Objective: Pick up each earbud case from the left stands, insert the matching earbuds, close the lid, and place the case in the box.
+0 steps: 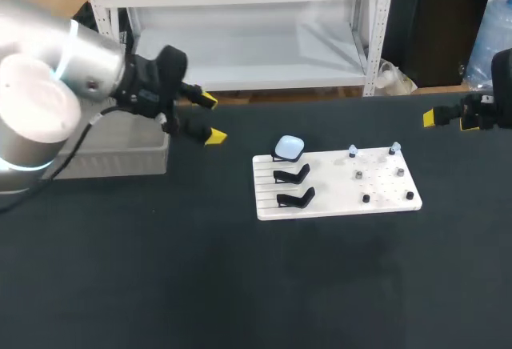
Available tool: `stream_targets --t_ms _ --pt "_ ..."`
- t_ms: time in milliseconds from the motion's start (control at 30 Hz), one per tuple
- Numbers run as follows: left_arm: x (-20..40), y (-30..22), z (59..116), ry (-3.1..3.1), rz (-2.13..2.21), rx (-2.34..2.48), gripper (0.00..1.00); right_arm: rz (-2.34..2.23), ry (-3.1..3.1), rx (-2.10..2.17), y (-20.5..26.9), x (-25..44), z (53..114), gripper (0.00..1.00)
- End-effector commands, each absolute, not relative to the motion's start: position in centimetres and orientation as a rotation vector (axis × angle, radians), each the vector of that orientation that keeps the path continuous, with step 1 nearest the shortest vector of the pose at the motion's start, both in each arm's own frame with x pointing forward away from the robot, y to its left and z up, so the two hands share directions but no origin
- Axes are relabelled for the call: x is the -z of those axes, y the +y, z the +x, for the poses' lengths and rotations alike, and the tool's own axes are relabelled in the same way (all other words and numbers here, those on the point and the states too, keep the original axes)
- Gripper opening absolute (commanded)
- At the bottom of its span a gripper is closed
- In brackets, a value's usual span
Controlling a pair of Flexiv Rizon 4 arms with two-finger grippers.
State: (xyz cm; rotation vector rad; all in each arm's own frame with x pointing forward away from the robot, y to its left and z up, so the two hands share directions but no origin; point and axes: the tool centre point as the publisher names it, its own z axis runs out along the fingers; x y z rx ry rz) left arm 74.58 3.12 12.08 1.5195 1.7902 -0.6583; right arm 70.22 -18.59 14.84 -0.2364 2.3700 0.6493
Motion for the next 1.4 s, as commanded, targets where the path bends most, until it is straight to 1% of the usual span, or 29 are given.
stream_targets --t_ms 33,567,633,700,767,800,833,867,900,933,1033,1067,1100,1133,1167,1200,1267,1333,1367,1400 --pt "-9.8 0.9 75.9 1.682 1.659 0.766 1.0 -0.236 2.372 -0.648 -18.6 -14.9 70.2 1.0" --pt "-5.8 -1.9 77.3 1.69 1.606 0.859 1.0 -0.236 2.372 -0.648 -18.6 -14.9 70.2 1.0" --pt "-5.5 -2.3 77.3 1.673 1.61 0.89 0.93 -0.236 2.372 -0.648 -18.6 -14.9 70.2 1.0" --pt "-5.5 -2.6 77.2 1.65 1.615 0.91 0.96 -0.236 2.372 -0.648 -18.6 -14.9 70.2 1.0" --pt "-5.3 -3.0 77.2 1.638 1.611 0.916 0.94 -0.236 2.372 -0.648 -18.6 -14.9 70.2 1.0" --pt "-5.2 -3.2 77.3 1.632 1.607 0.923 0.92 -0.236 2.372 -0.648 -18.6 -14.9 70.2 1.0" --pt "-5.1 -3.4 77.4 1.629 1.601 0.93 0.86 -0.236 2.372 -0.648 -18.6 -14.9 70.2 1.0" --pt "-5.0 -3.6 77.5 1.627 1.599 0.934 0.73 -0.236 2.372 -0.648 -18.6 -14.9 70.2 1.0" --pt "-4.9 -3.7 77.6 1.622 1.596 0.937 0.73 -0.236 2.372 -0.648 -18.6 -14.9 70.2 1.0" --pt "-4.8 -3.9 77.6 1.619 1.595 0.938 0.76 -0.236 2.372 -0.648 -18.6 -14.9 70.2 1.0" --pt "-4.5 -4.2 77.9 1.613 1.593 0.949 0.57 -0.236 2.372 -0.648 -18.6 -14.9 70.2 1.0" --pt "-4.3 -4.3 77.9 1.613 1.593 0.952 0.56 -0.236 2.372 -0.648 -18.6 -14.9 70.2 1.0" --pt "-4.2 -4.5 78.0 1.612 1.593 0.955 0.61 -0.236 2.372 -0.648 -18.6 -14.9 70.2 1.0" --pt "-4.1 -4.6 78.0 1.611 1.592 0.959 0.61 -0.236 2.372 -0.648 -18.6 -14.9 70.2 1.0" --pt "-4.0 -4.7 78.0 1.613 1.591 0.966 0.78 -0.236 2.372 -0.648 -18.6 -14.9 70.2 1.0" --pt "-3.9 -4.9 77.9 1.613 1.59 0.971 0.81 -0.236 2.372 -0.648 -18.6 -14.9 70.2 1.0" --pt "-3.7 -5.3 77.8 1.613 1.59 0.979 0.63 -0.236 2.372 -0.648 -18.6 -14.9 70.2 1.0" --pt "-3.4 -5.6 77.8 1.611 1.591 0.982 0.65 -0.236 2.372 -0.648 -18.6 -14.9 70.2 1.0" --pt "-3.3 -5.8 77.9 1.611 1.591 0.985 0.73 -0.236 2.372 -0.648 -18.6 -14.9 70.2 1.0" --pt "-3.1 -6.0 77.9 1.611 1.591 0.987 0.73 -0.236 2.372 -0.648 -18.6 -14.9 70.2 1.0"
